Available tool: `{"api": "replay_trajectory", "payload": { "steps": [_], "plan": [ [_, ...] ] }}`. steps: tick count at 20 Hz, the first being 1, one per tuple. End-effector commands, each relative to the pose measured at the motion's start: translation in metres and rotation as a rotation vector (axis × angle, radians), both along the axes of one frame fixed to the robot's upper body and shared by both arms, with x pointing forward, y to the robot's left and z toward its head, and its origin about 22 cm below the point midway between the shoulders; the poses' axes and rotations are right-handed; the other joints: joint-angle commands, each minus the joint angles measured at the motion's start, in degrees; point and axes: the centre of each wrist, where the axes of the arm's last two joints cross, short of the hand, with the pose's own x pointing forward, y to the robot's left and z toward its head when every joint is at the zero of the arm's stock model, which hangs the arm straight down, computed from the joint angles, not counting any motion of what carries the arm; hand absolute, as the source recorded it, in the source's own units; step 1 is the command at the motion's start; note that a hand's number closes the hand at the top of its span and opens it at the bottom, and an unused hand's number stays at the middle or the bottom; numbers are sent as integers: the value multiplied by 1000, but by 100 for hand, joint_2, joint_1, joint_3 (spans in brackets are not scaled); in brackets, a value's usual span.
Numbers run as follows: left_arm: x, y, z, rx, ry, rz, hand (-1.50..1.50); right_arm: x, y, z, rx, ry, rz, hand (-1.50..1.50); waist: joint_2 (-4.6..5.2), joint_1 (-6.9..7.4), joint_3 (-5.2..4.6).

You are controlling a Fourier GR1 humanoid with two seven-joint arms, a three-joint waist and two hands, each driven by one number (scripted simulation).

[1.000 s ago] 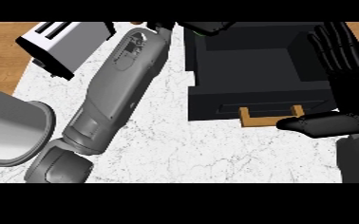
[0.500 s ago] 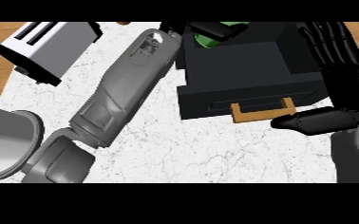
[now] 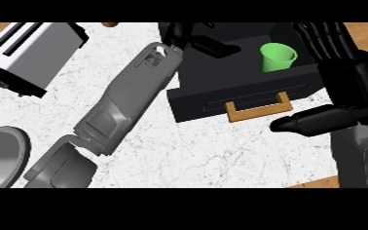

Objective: Pick up the cup, place it into the drawer and close the drawer

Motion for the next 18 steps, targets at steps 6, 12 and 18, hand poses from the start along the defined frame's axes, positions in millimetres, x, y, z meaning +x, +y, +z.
{"api": "replay_trajectory", "payload": {
  "steps": [6, 12, 18],
  "plan": [
    [-6, 2, -8, -239, -44, -39, -150, 5, 33, -3, 3, 26, 340, 150, 60, -158, -9],
    [-5, -1, 5, -400, -112, -12, -150, -1, 46, -10, -222, 139, 553, 150, -32, 49, -17],
    [-3, -2, 9, -419, -145, 50, -150, -10, 26, -19, -567, 243, 478, -150, -131, 405, -8]
  ]
}}
